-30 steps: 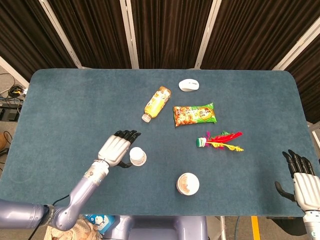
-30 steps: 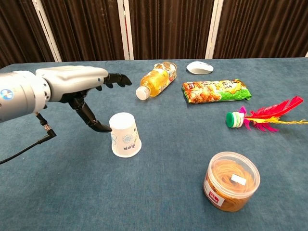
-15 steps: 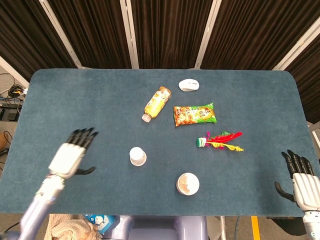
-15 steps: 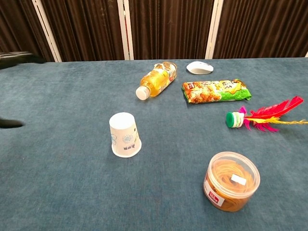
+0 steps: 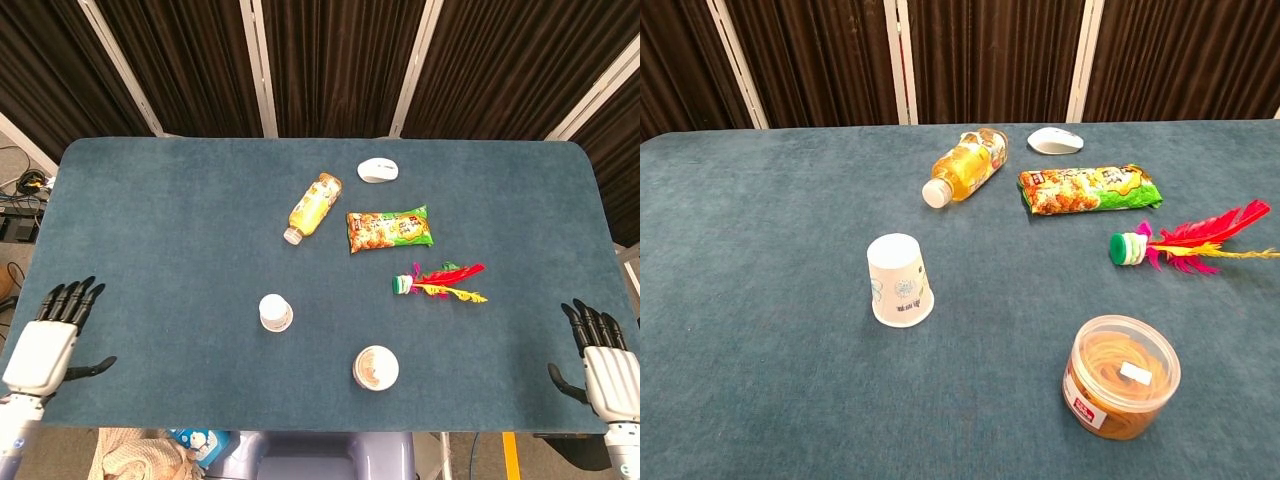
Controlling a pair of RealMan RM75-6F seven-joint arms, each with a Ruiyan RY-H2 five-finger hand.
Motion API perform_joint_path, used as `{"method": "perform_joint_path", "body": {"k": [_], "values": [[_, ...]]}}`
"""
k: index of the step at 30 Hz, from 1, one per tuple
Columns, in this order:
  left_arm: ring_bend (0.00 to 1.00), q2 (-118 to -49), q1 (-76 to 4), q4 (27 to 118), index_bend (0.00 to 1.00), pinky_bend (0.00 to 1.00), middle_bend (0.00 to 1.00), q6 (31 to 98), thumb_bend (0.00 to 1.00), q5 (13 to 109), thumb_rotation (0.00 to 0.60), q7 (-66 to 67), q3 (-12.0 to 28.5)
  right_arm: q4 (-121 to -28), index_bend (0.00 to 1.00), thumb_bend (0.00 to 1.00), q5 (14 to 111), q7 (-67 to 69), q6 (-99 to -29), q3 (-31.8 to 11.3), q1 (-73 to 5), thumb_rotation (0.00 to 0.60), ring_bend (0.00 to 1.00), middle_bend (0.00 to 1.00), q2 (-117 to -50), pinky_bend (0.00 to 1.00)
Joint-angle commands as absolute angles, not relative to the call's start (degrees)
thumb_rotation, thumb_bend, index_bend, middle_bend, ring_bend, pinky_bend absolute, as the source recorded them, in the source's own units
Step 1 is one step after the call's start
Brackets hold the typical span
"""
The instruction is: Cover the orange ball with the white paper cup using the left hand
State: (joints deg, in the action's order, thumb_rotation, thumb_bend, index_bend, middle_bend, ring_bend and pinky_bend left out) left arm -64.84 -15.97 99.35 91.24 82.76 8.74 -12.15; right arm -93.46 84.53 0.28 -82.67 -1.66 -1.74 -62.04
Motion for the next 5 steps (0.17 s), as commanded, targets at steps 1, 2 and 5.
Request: {"method": "perform_joint_path", "body": {"k": [1, 2, 5], "values": [[0.0, -65.2, -15.4, 98.6, 0.0, 0.01, 0.0, 90.0, 0.11, 82.0, 0.6, 8.0, -10.9, -93.5, 0.0, 0.35, 84.7, -0.1, -82.8, -1.6, -1.8, 0.6, 0.0, 0.0, -62.2, 0.03], [0.0, -65.4, -15.3, 98.5, 0.0, 0.01, 0.0, 89.4, 0.11, 81.8, 0.6, 8.1, -10.5, -93.5, 0.0, 0.35, 84.8, -0.2, -82.8, -1.6, -1.8, 0.6, 0.0, 0.0, -62.2, 0.03], [0.0, -65.9, -15.3, 98.4, 0.0, 0.01, 0.0, 88.1, 0.11, 81.8, 0.6, 8.5, -9.8, -93.3, 0.0, 0.35, 84.8, -0.3, -82.9, -1.7, -1.8, 0.6, 0.0, 0.0, -62.4, 0.03]]}}
